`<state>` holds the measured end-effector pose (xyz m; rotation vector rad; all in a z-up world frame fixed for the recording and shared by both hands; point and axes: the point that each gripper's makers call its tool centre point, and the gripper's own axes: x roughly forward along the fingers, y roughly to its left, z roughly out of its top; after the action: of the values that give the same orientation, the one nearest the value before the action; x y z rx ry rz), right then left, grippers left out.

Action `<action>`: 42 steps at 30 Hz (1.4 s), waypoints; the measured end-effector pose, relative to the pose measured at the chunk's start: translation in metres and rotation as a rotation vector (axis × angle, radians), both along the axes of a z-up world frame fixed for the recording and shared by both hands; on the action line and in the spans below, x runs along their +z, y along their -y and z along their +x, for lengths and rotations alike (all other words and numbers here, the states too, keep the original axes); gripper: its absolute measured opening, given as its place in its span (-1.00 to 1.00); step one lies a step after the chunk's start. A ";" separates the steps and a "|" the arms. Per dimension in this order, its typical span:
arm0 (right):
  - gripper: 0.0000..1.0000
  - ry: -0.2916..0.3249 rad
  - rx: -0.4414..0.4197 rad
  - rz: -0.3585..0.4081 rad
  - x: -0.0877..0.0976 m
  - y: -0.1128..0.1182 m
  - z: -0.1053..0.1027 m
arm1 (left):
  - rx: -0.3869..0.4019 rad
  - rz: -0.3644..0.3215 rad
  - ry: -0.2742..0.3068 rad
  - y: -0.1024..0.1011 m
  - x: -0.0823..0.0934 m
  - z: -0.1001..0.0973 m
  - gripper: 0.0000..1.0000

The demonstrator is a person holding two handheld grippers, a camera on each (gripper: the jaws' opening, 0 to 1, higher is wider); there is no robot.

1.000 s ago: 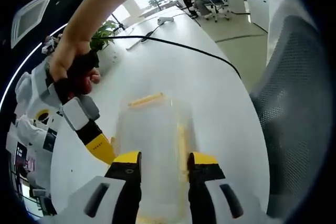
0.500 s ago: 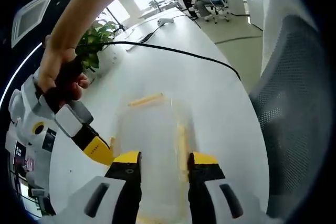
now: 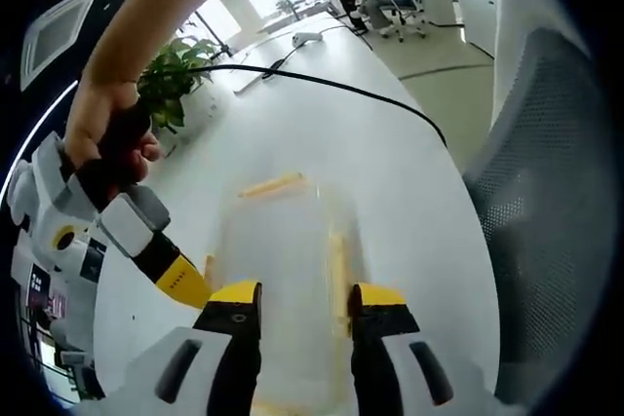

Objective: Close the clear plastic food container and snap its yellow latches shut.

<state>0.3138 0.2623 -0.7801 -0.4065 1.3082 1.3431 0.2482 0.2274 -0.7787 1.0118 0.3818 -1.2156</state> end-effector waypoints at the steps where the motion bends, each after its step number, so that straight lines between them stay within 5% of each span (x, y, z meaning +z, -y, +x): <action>1: -0.71 0.000 -0.003 0.000 0.000 -0.001 0.000 | 0.001 0.000 -0.001 0.000 0.000 0.000 -0.38; 16: -0.70 0.072 -0.031 0.072 0.005 -0.002 0.006 | -0.022 0.005 0.000 0.004 0.000 0.001 -0.24; 20: -0.61 0.150 -0.044 0.089 0.006 0.001 0.014 | -0.003 -0.016 -0.057 0.007 -0.003 -0.005 0.05; 31: -0.58 0.262 -0.097 0.116 0.019 0.022 0.018 | 0.103 -0.071 -0.134 -0.003 0.006 0.001 0.13; 42: -0.46 0.309 -0.104 0.135 0.033 0.043 0.008 | 0.151 -0.103 -0.211 -0.011 0.015 0.003 0.32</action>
<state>0.3222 0.2195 -0.7468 -0.4274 0.9651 1.2188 0.2511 0.2388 -0.7638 0.7551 0.5454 -1.1959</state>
